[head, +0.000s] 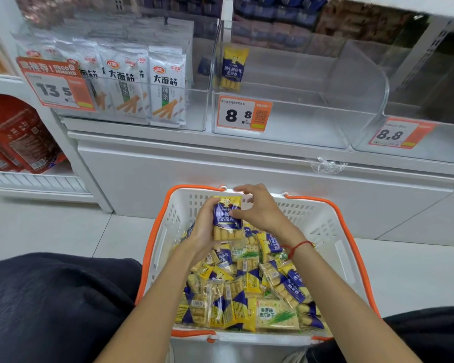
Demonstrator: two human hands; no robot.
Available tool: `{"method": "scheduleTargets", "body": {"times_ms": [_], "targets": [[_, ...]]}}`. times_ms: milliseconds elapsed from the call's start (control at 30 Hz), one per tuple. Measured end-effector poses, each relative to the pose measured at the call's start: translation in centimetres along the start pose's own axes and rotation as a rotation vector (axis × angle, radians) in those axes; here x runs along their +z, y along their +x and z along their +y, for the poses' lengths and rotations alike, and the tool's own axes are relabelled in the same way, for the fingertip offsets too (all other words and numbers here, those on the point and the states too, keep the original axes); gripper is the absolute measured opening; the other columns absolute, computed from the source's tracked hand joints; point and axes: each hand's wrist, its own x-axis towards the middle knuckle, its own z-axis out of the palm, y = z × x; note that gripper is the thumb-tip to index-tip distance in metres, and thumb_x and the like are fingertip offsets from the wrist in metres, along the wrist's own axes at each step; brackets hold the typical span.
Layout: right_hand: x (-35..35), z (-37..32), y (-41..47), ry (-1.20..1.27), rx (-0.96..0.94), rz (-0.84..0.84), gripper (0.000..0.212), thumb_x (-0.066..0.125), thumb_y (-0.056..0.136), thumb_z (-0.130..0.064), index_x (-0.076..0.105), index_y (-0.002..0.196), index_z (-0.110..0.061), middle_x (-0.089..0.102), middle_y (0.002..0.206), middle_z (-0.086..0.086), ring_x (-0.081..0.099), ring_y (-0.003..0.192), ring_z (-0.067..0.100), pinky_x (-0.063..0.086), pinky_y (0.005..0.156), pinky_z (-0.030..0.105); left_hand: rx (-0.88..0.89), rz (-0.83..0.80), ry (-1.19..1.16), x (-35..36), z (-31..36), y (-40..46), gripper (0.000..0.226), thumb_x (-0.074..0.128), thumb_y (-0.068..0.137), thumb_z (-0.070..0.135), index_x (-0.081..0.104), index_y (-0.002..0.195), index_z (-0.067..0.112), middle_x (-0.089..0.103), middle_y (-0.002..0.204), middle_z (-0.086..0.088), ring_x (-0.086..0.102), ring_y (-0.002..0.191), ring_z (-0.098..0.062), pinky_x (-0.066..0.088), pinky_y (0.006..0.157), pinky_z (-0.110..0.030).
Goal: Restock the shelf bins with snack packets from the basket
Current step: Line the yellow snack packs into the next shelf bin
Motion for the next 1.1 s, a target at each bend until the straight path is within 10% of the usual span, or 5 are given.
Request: {"method": "scheduleTargets", "body": {"times_ms": [133, 267, 433, 600, 1100], "targets": [[-1.9, -2.2, -0.7, 0.153, 0.193, -0.075, 0.073, 0.061, 0.090, -0.038, 0.022, 0.148, -0.013, 0.035, 0.147, 0.009, 0.043, 0.129, 0.024, 0.040, 0.102, 0.035, 0.128, 0.044, -0.047, 2.1, 2.4, -0.9, 0.029, 0.035, 0.094, 0.017, 0.061, 0.086, 0.009, 0.067, 0.074, -0.008, 0.062, 0.065, -0.022, 0.051, 0.062, -0.033], [-5.4, -5.7, -1.3, 0.214, 0.130, -0.171, 0.018, 0.042, 0.100, -0.025, 0.046, 0.117, -0.020, 0.058, 0.116, -0.001, 0.054, 0.087, 0.005, 0.043, 0.070, 0.013, 0.259, 0.021, 0.020, 4.9, 6.2, -2.0, 0.031, 0.035, 0.095, 0.018, 0.063, 0.086, 0.010, 0.068, 0.066, -0.006, 0.064, 0.058, -0.018, 0.051, 0.065, -0.033], [-9.9, -9.0, -1.0, 0.127, -0.066, -0.082, 0.027, 0.050, 0.097, -0.017, 0.047, 0.124, -0.017, 0.058, 0.124, 0.007, 0.055, 0.102, 0.016, 0.043, 0.094, 0.026, 0.335, -0.057, 0.168, 7.8, 11.9, -2.5, 0.028, 0.034, 0.094, 0.021, 0.061, 0.091, 0.013, 0.067, 0.080, -0.009, 0.062, 0.066, -0.019, 0.055, 0.065, -0.029], [-14.2, -10.9, 0.5, 0.252, -0.070, -0.002, 0.020, 0.056, 0.095, -0.021, 0.049, 0.114, -0.018, 0.059, 0.094, -0.007, 0.054, 0.077, 0.004, 0.042, 0.058, 0.007, 0.396, -0.121, 0.471, 8.6, 18.0, -2.4, 0.016, 0.044, 0.093, 0.025, 0.059, 0.090, 0.019, 0.065, 0.086, -0.003, 0.057, 0.074, -0.011, 0.048, 0.071, -0.023], [-19.4, -10.1, 16.0, 0.326, -0.158, -0.086, 0.030, 0.069, 0.086, -0.020, 0.058, 0.113, -0.021, 0.067, 0.114, -0.001, 0.061, 0.109, 0.016, 0.048, 0.096, 0.038, 0.521, 0.053, 1.295, 11.3, 31.4, 8.3, 0.072, 0.077, 0.065, 0.043, 0.055, 0.119, 0.001, 0.062, 0.108, -0.008, 0.056, 0.088, -0.018, 0.047, 0.073, -0.033]]}}
